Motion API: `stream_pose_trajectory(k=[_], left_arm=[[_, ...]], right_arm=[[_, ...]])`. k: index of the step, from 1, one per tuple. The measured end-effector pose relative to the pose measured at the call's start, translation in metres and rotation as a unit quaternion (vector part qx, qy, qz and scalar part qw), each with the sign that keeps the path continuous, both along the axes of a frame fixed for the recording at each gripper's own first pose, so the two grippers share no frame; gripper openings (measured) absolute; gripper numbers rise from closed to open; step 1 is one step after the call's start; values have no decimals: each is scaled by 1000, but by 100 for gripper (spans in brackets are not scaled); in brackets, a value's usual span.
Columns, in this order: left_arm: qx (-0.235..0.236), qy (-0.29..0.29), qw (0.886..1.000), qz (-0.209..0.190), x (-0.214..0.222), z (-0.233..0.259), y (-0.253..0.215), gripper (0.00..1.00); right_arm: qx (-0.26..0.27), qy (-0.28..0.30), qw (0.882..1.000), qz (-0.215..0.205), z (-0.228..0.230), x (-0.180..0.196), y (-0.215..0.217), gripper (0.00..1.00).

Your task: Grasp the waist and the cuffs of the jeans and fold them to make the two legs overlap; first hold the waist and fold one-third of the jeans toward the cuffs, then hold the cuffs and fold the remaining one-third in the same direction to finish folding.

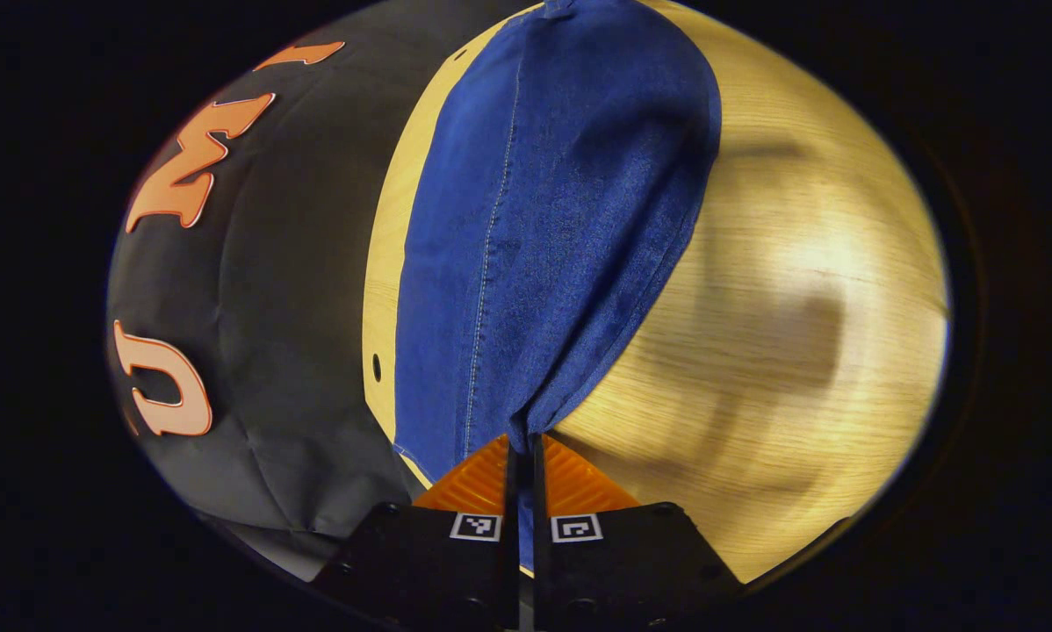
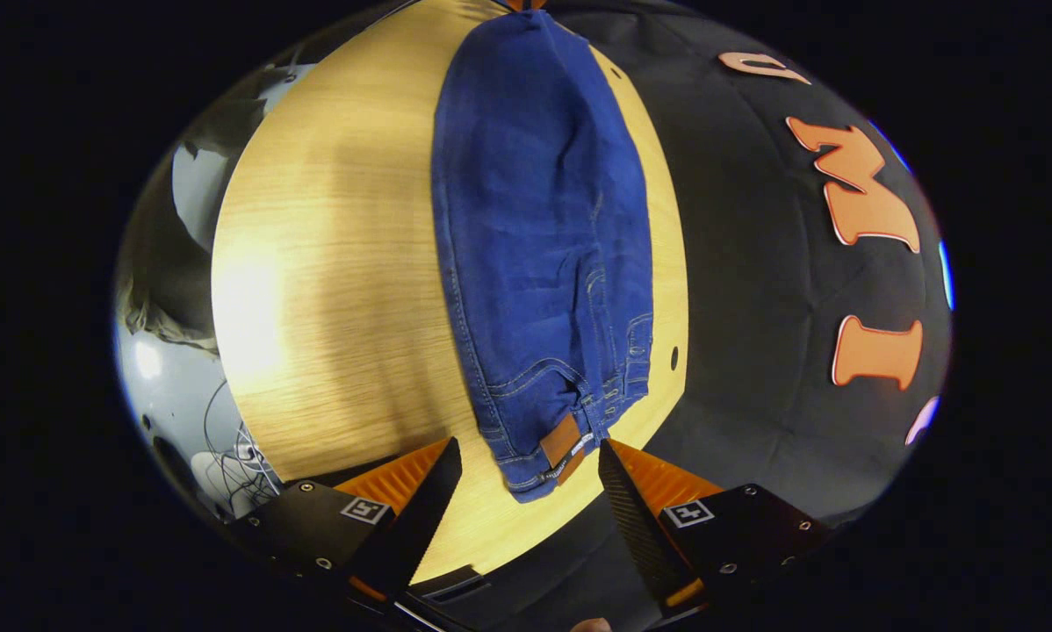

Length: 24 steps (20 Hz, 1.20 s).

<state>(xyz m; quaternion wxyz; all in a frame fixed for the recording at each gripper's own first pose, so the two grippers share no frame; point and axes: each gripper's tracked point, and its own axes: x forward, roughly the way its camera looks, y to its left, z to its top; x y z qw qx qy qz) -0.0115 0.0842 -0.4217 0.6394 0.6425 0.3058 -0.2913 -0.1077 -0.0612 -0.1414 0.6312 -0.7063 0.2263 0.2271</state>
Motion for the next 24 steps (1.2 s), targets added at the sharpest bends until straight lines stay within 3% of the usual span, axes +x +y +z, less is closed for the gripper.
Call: stream_pose_trajectory(k=[9,12,13,20,21,22,24], left_arm=[[3,2,1000,-1,1,-4,-1,7],[-1,5,1000,2,1,-2,0,7],[-1,5,1000,3,2,-2,1,7],[-12,11,1000,8,2,-1,2,7],[-11,14,1000,9,2,-1,3,7],[-12,19,1000,9,2,-1,3,7],[-12,25,1000,8,4,2,2,7]], right_arm=[[-20,13,999,27,-17,28,7,96],[-16,26,999,17,-19,29,8,93],[-19,38,999,18,-24,30,7,88],[-41,64,997,27,-39,32,9,13],[-33,71,997,16,-39,32,7,13],[-26,81,996,8,-39,32,6,6],[-18,98,995,1,-37,31,10,6]])
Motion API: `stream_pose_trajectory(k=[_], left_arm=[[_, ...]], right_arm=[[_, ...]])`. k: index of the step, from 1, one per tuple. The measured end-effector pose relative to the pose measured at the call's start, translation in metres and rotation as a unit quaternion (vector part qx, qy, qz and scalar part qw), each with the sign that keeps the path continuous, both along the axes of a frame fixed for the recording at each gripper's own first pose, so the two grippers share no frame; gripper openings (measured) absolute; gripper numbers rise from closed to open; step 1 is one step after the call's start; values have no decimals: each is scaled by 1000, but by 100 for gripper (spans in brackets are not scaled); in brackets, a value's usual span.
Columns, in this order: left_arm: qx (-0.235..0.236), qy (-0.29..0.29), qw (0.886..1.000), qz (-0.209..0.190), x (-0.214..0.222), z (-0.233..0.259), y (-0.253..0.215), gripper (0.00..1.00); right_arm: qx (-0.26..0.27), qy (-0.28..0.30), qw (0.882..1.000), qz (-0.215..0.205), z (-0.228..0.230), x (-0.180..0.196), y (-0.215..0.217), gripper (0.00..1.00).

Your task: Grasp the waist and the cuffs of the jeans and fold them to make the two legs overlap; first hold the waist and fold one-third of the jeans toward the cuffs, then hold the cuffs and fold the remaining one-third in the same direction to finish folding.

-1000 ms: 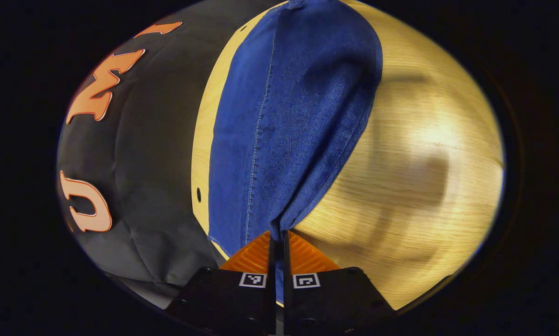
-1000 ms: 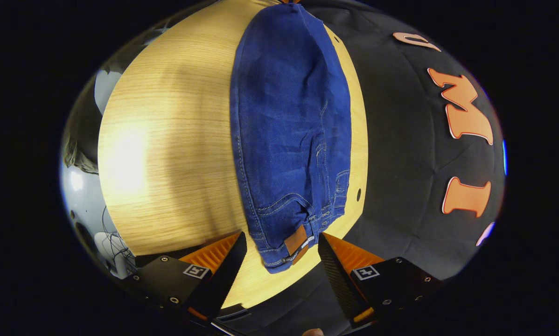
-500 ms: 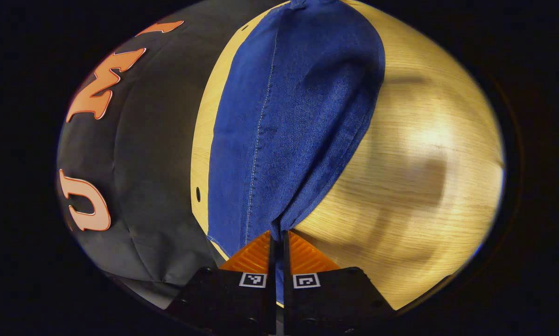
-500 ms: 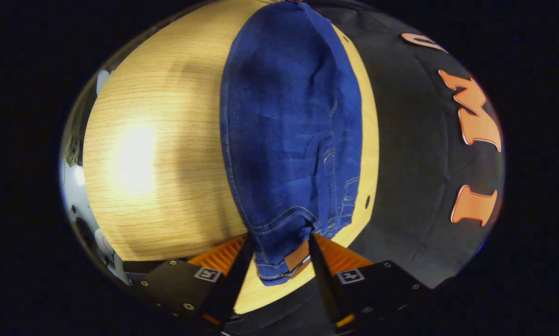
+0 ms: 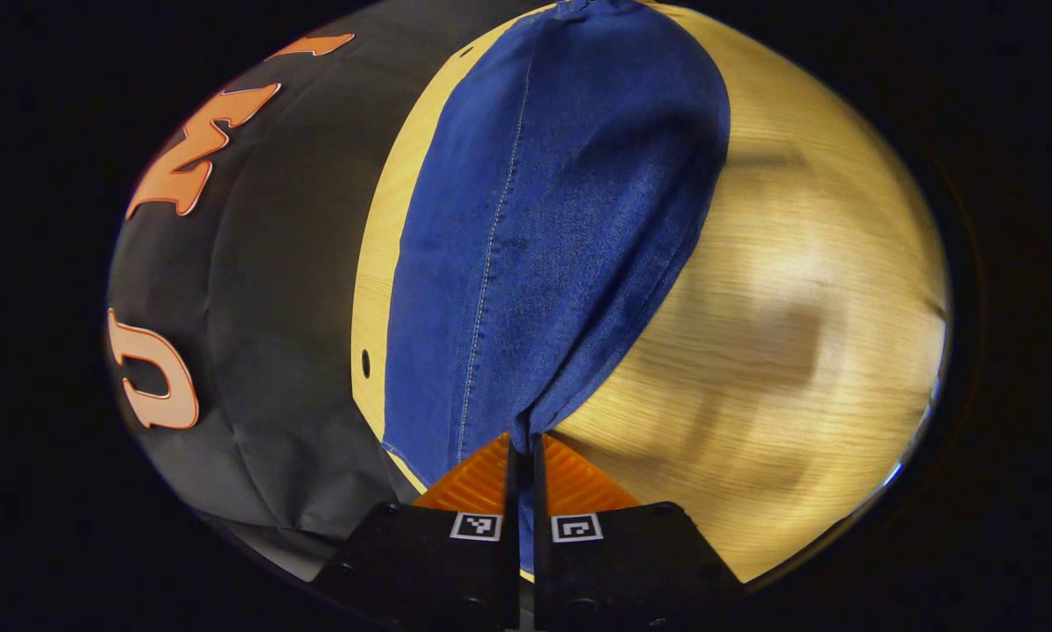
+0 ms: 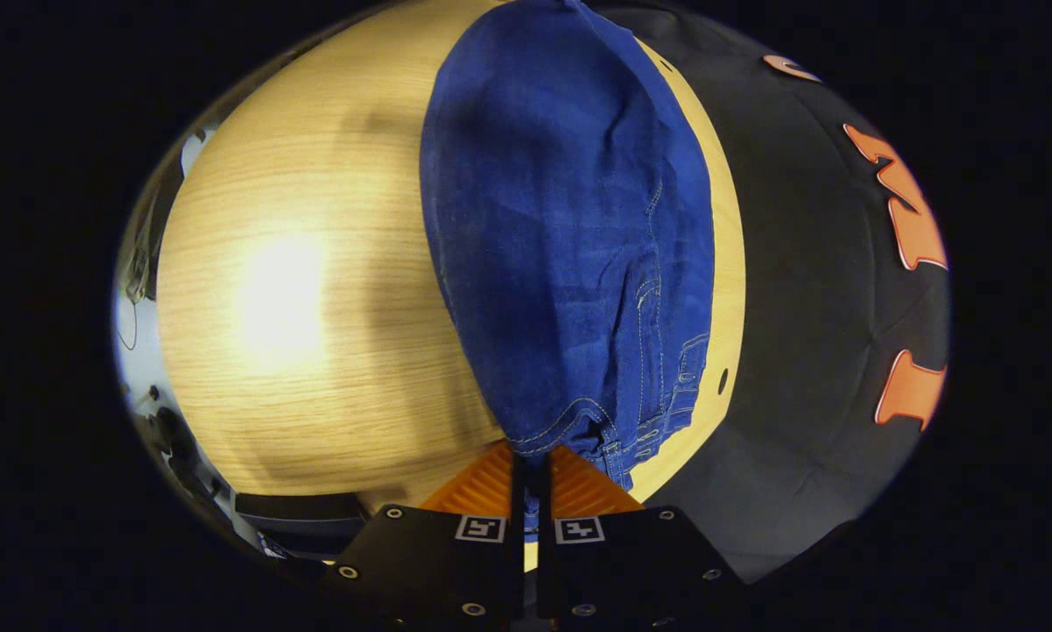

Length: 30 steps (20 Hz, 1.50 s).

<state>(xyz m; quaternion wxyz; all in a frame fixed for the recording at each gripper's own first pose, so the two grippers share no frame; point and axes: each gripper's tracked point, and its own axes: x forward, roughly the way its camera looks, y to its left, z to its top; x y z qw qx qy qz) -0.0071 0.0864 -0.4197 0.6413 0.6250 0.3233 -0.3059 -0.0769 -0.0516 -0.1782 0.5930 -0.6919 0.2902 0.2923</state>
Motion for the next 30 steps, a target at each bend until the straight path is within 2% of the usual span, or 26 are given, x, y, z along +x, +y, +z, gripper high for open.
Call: stream_pose_trajectory(k=[3,6,10,14,18,20,23,25,26,28,30], left_arm=[[-8,35,999,17,2,5,1,7],[4,106,994,21,2,12,1,7],[-7,190,981,32,11,33,-7,7],[-34,258,964,47,37,77,-15,7],[-35,359,930,69,63,88,-11,6],[-31,407,910,74,76,91,-10,7],[-21,485,868,100,91,77,-5,6],[-9,529,840,119,105,66,1,7],[-3,537,835,121,115,57,4,6],[1,536,836,116,143,39,2,6],[10,528,842,113,174,16,-1,7]], right_arm=[[38,15,999,-28,8,1,-3,6],[74,53,995,-39,24,-2,3,6],[96,105,987,-73,61,10,3,6],[122,169,971,-120,87,29,6,6],[140,227,949,-168,94,52,11,7],[151,263,931,-204,94,65,12,6],[177,276,910,-253,99,97,17,6],[187,269,903,-279,94,126,20,6],[190,263,899,-293,90,141,21,6],[198,248,893,-318,81,168,25,6],[199,228,892,-335,68,190,30,6]])
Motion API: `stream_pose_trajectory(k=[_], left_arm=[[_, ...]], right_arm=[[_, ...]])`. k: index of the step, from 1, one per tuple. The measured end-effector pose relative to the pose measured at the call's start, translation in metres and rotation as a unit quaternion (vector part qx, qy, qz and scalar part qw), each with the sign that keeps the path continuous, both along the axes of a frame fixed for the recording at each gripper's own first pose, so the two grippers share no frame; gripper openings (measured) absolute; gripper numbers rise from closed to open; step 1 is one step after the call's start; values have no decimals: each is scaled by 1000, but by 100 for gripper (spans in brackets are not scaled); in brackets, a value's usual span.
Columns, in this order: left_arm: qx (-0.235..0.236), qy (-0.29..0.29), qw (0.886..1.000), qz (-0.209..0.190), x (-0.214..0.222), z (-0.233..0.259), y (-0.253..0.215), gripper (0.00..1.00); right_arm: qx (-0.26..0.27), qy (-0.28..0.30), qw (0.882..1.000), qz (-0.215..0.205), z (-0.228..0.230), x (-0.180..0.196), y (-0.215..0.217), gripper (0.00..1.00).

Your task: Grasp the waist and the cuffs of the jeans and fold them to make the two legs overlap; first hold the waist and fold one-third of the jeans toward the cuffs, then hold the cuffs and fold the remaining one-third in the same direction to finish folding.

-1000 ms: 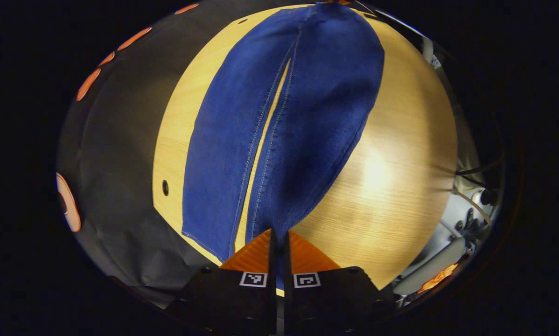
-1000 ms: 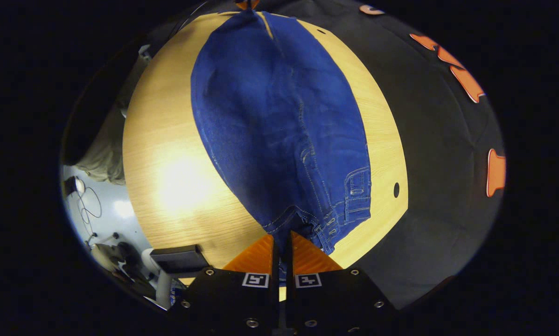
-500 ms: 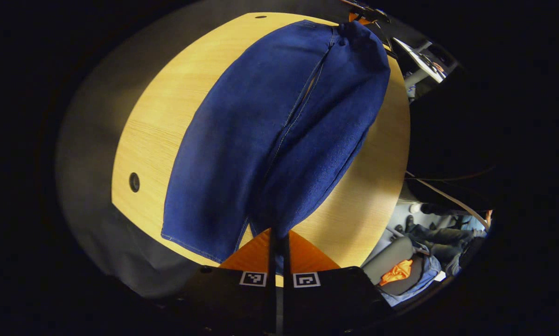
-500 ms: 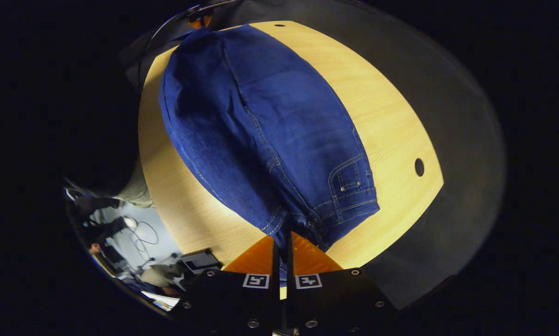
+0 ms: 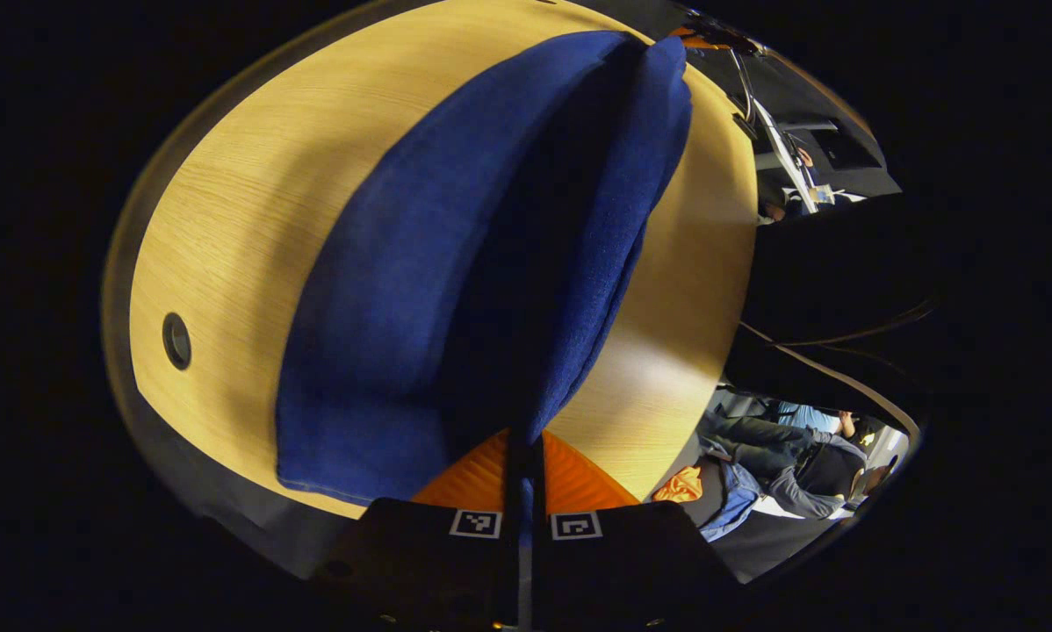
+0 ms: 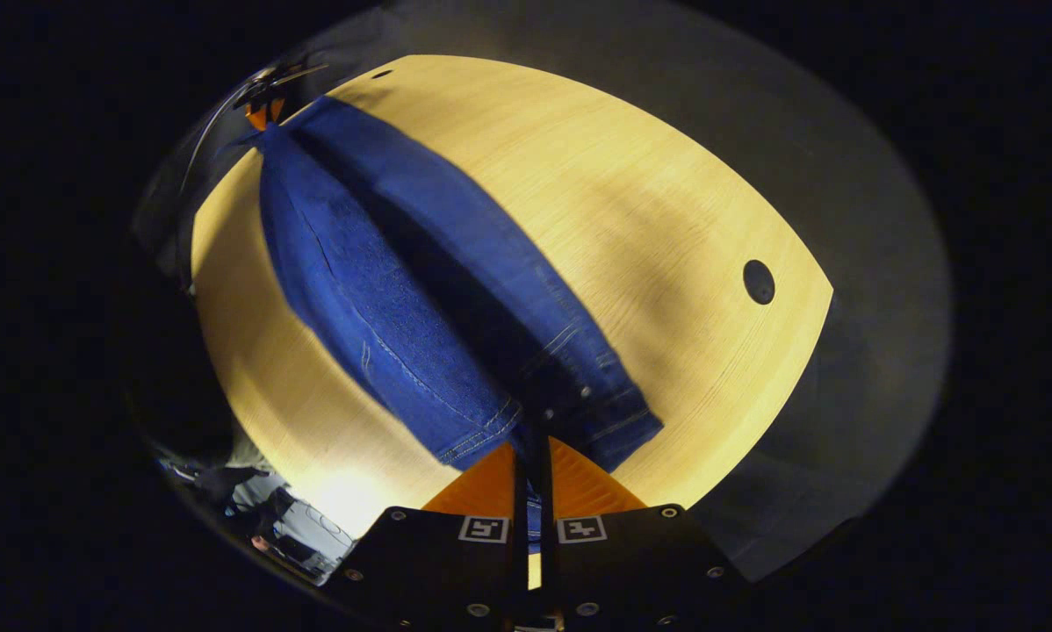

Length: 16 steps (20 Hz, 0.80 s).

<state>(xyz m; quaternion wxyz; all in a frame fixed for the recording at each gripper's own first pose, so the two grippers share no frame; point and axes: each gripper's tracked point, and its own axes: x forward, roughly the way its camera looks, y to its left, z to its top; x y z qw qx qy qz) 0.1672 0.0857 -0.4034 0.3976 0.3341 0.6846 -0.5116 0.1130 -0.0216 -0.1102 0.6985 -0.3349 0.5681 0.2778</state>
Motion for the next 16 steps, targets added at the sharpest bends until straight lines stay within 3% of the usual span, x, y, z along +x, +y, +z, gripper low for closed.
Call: stream_pose_trajectory(k=[4,5,6,9,12,16], left_arm=[[15,-11,998,-56,42,-27,4,7],[16,-23,997,-75,54,-32,5,7],[28,-38,995,-86,66,-36,6,30],[68,-118,983,-124,121,-42,20,98],[28,-241,964,-110,172,-43,-1,99],[-43,-359,931,-44,206,-35,-38,99]], right_arm=[[-28,-26,999,-9,-27,19,10,6],[-27,-33,999,-15,-30,23,7,12],[-24,-36,999,-26,-31,25,7,6],[-16,-51,997,-50,-29,37,9,7],[-11,-97,992,-75,-29,60,12,21],[-18,-201,973,-110,3,103,10,99]])
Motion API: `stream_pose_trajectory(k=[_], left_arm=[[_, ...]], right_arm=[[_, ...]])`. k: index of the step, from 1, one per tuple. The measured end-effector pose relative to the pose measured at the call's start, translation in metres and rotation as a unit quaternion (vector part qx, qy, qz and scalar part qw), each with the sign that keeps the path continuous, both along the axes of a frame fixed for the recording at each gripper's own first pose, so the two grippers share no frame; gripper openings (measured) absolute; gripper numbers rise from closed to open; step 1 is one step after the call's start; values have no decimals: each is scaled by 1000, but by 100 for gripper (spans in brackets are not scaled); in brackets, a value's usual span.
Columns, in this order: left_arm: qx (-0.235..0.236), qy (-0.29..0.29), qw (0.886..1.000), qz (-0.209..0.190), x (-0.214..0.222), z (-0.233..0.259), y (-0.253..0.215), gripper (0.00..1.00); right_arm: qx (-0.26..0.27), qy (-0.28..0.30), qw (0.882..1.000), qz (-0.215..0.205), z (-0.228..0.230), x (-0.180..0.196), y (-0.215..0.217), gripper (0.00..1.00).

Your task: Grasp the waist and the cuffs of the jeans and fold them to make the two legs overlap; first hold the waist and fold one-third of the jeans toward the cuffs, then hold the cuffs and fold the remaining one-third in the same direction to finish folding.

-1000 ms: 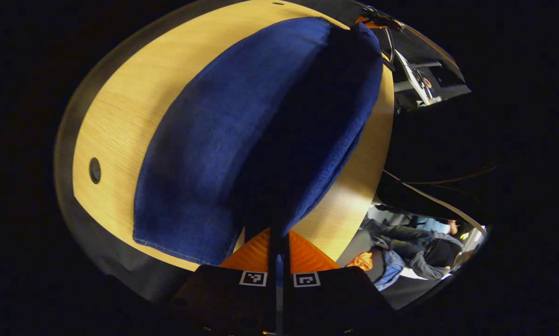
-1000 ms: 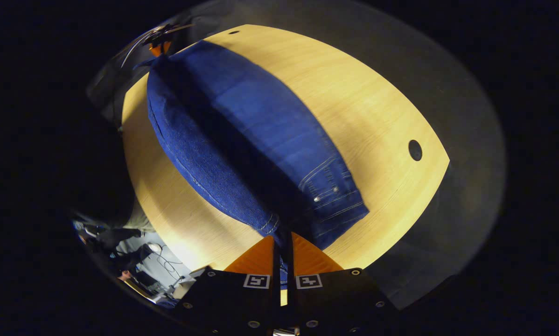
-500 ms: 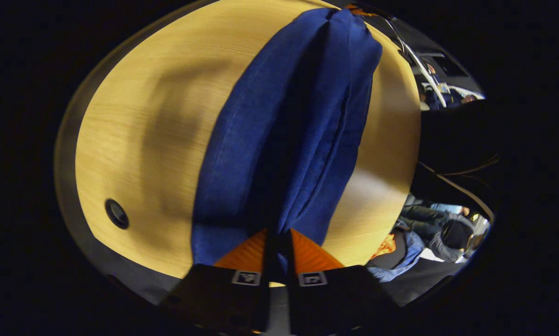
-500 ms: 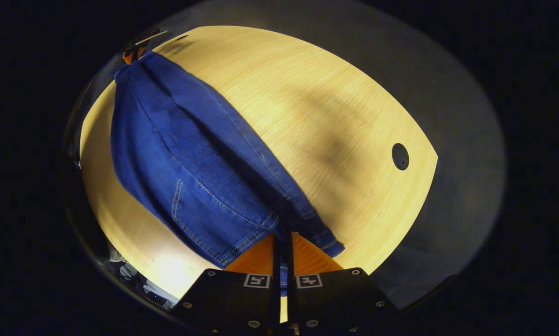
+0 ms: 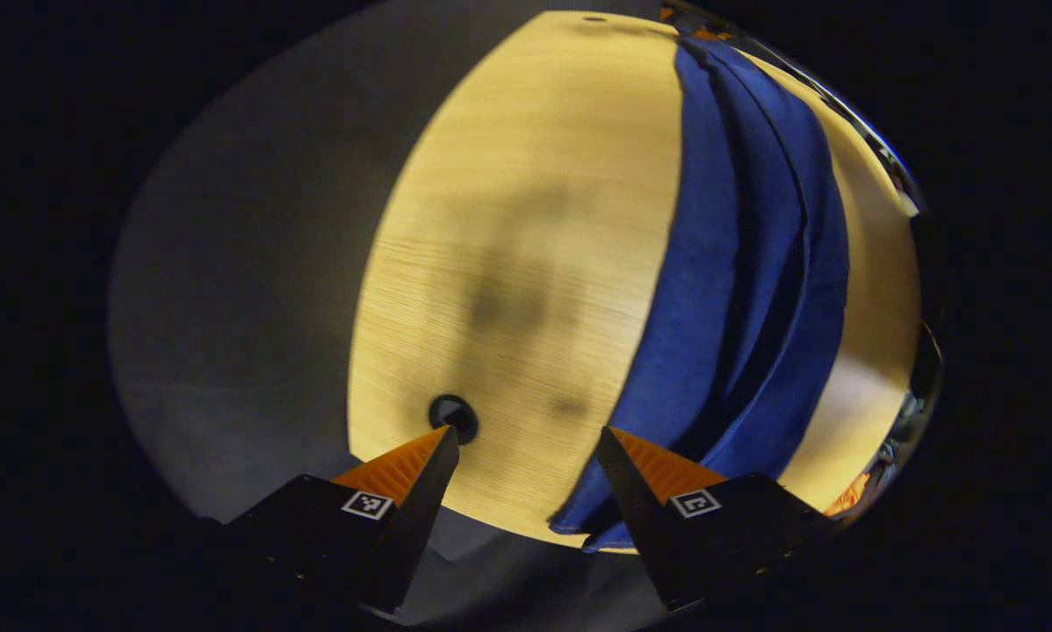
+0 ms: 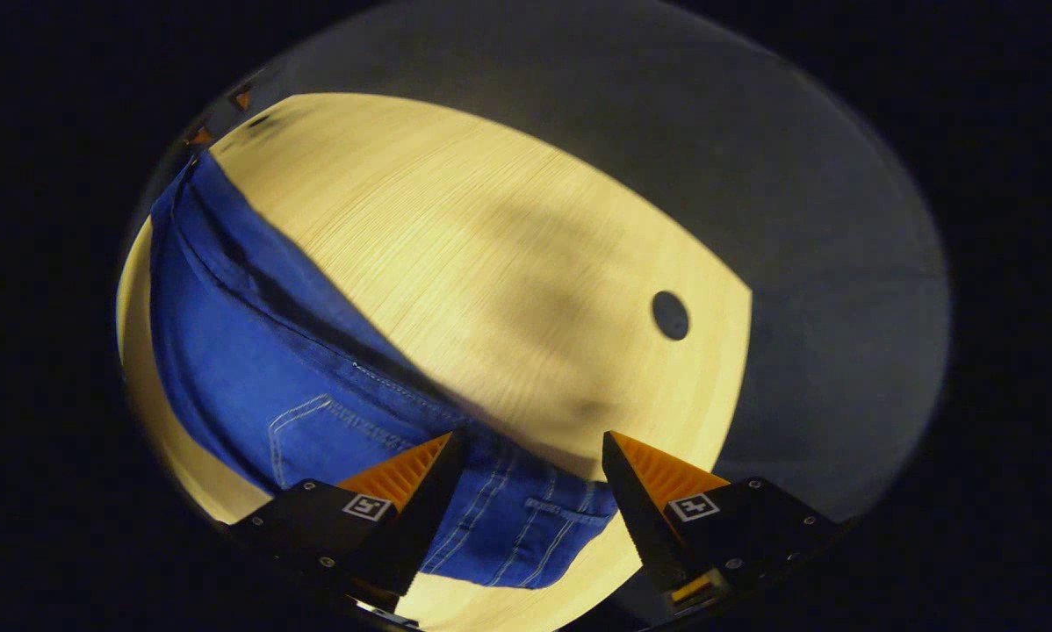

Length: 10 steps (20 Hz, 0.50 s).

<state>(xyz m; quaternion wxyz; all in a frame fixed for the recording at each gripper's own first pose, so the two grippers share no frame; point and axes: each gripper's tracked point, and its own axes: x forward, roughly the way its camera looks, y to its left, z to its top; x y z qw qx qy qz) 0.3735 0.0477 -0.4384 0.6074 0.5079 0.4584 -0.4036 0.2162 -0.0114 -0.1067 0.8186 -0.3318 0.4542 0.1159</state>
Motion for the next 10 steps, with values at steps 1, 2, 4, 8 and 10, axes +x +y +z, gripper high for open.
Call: stream_pose_trajectory(k=[1,2,4,8,10], left_arm=[[-23,-22,999,20,5,2,-8,99],[-47,-50,997,44,11,4,-16,99],[-108,-101,984,102,20,10,-38,99],[-230,-189,934,199,21,49,-74,99],[-276,-219,908,227,31,51,-83,99]], right_arm=[[0,-30,1000,-11,16,9,-1,99],[5,-56,998,-19,32,15,1,98],[16,-105,994,-34,72,19,0,99],[63,-188,977,-72,114,2,-15,99],[76,-227,968,-81,127,-7,-20,99]])
